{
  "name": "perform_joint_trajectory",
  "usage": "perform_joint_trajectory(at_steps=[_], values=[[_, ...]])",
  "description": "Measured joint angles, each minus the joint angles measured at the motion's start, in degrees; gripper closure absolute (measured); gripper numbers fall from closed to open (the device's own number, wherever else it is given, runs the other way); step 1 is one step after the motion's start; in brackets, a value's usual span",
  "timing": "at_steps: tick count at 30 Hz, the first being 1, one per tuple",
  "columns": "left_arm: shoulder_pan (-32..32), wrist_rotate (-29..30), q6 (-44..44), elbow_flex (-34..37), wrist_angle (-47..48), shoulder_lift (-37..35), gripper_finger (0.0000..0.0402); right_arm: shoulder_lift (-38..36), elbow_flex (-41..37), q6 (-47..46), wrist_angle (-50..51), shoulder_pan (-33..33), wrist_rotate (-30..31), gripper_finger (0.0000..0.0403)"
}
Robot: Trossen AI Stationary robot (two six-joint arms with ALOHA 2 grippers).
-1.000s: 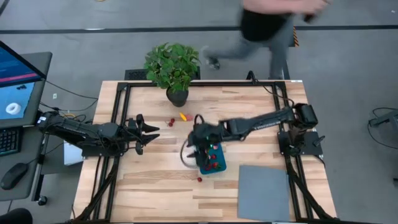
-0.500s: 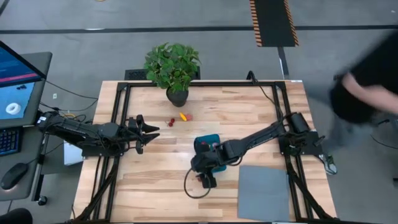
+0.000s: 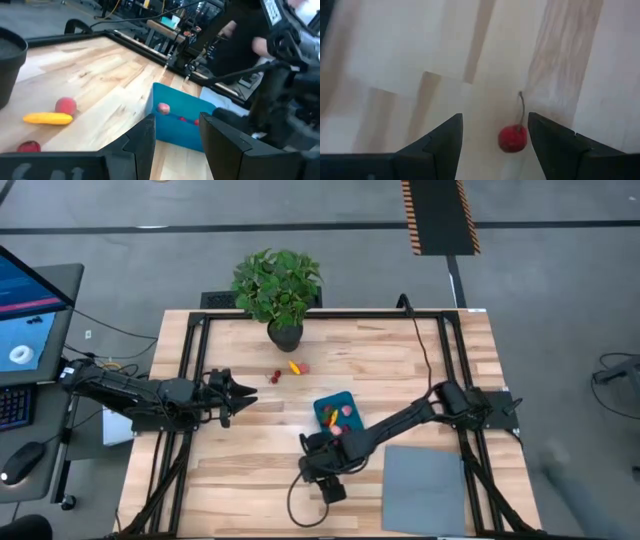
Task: Pick and placing Produce into tupperware
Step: Put the bottom cherry into the blue bin
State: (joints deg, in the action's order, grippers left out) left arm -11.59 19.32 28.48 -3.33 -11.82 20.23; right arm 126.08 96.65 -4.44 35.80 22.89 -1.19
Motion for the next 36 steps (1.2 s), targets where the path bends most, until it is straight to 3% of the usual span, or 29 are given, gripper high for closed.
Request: perform_joint_trajectory(at_steps=[9,25,36], values=[[-1.53,0.03,1.76,0.0,0.95,0.0,0.0261,2.63,4.57,0.09,2.2,-1.75,-0.2,0.0159],[-2.08,-0.26,1.08,0.0,0.9,0.0,0.0261,2.65,4.54,-1.61,3.12,-2.9,-2.77,0.0254],[-2.08,-1.01,1.12,0.0,0.85,0.0,0.0261,2.65,4.54,-3.29,3.18,-3.45,-4.13,0.0244]])
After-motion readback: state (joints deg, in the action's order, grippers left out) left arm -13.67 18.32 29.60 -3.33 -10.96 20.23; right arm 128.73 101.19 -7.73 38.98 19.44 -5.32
